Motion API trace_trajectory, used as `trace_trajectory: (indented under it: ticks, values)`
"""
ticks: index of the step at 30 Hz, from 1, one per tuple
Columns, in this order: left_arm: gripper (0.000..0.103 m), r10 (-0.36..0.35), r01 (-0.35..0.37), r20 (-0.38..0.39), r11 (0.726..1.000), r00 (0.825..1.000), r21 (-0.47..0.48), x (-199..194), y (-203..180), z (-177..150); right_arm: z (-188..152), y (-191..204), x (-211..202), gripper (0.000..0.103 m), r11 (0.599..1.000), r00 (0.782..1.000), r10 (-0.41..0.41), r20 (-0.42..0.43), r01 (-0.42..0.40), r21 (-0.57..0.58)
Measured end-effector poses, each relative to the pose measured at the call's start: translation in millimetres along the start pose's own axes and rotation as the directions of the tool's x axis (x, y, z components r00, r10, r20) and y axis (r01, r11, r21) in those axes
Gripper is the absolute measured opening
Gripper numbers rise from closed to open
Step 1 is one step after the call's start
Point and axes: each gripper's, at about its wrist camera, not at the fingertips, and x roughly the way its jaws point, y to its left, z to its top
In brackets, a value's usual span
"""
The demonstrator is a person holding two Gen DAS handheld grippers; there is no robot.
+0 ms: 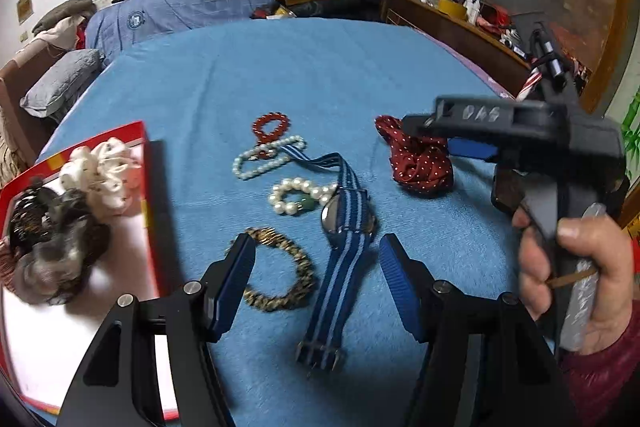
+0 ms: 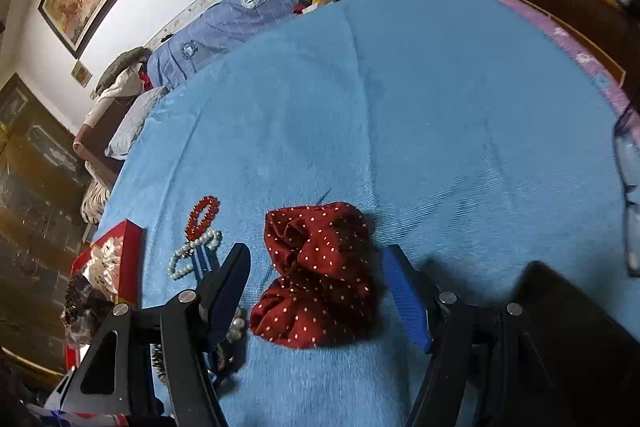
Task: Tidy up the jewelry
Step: 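Grasp the blue striped watch with left tool while right tool grasps red polka-dot scrunchie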
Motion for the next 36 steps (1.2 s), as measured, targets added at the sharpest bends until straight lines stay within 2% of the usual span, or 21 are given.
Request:
trace_trajectory:
  ticks: [2, 4, 6, 9, 11, 12, 17, 19, 20, 21, 26, 28, 31, 34, 36]
  values:
    - [0.063, 0.001, -0.001, 0.000, 1.000, 1.000, 0.018, 7.6, -5.9, 2.2, -4.1, -2.1, 10.3, 0.071, 0.999, 1.000, -0.021, -0.012, 0.021, -0.031]
    - [0.064, -0.004, 0.004, -0.006, 1.000, 1.000, 0.024, 15.2, -10.6, 5.0, -7.8, -0.8, 14.8, 0.052, 0.998, 0.999, -0.020, -0.025, 0.018, -0.064]
    - [0.064, -0.016, 0.016, -0.017, 1.000, 1.000, 0.017, 25.0, -14.9, 11.1, -9.1, 2.8, 15.6, 0.020, 0.993, 0.999, -0.034, -0.009, 0.033, -0.115]
    - [0.063, -0.013, 0.014, -0.043, 1.000, 0.999, 0.018, 41.4, -23.1, 14.4, -10.9, 5.0, 9.5, 0.019, 0.992, 1.000, 0.002, 0.019, 0.001, -0.129]
    - [0.052, -0.007, 0.008, -0.049, 0.999, 0.999, 0.035, 47.5, -28.6, 13.1, -9.1, 1.8, 6.8, 0.019, 0.993, 0.999, -0.012, 0.038, 0.017, -0.118]
    - [0.051, 0.007, -0.004, -0.053, 0.999, 0.999, 0.043, 50.2, -30.6, 13.2, -7.6, -2.9, 6.9, 0.019, 0.995, 0.999, -0.008, 0.034, 0.012, -0.098]
    - [0.051, 0.050, -0.047, -0.080, 0.998, 0.996, 0.039, 68.0, -28.7, 13.5, -5.5, -12.0, 5.2, 0.019, 0.999, 0.999, 0.029, 0.023, -0.028, -0.037]
    - [0.049, 0.062, -0.059, -0.066, 0.997, 0.996, 0.051, 70.0, -29.4, 13.5, -5.2, -9.4, 1.5, 0.019, 0.999, 0.999, 0.032, 0.035, -0.030, -0.045]
    - [0.043, 0.063, -0.059, -0.059, 0.997, 0.996, 0.057, 69.8, -30.3, 13.0, -5.0, -7.4, 0.4, 0.019, 0.998, 0.999, 0.034, 0.041, -0.032, -0.048]
    - [0.041, 0.060, -0.057, -0.053, 0.997, 0.997, 0.061, 69.9, -31.0, 12.7, -4.8, -6.9, -0.1, 0.019, 0.998, 0.998, 0.036, 0.042, -0.034, -0.049]
    - [0.041, 0.059, -0.057, -0.028, 0.997, 0.998, 0.058, 69.2, -30.0, 11.8, -5.2, -7.6, -0.4, 0.019, 0.998, 0.998, 0.045, 0.040, -0.044, -0.045]
    - [0.041, 0.046, -0.046, 0.002, 0.998, 0.999, 0.047, 63.1, -25.0, 12.9, -5.0, -7.9, -1.4, 0.019, 0.998, 0.998, 0.044, 0.046, -0.042, -0.042]
    - [0.041, 0.029, -0.030, 0.093, 0.999, 0.995, 0.014, 43.1, -17.2, 16.0, -4.6, -9.0, -2.9, 0.019, 0.998, 0.997, 0.049, 0.053, -0.047, -0.037]
    - [0.041, 0.047, -0.046, 0.163, 0.999, 0.986, -0.009, 29.4, -10.0, 19.2, -5.3, -6.7, -3.8, 0.019, 0.998, 0.997, 0.055, 0.058, -0.052, -0.044]
    - [0.041, 0.070, -0.067, 0.184, 0.998, 0.981, -0.022, 25.4, -5.9, 20.3, -6.8, -2.9, -4.4, 0.019, 0.997, 0.996, 0.063, 0.055, -0.060, -0.058]
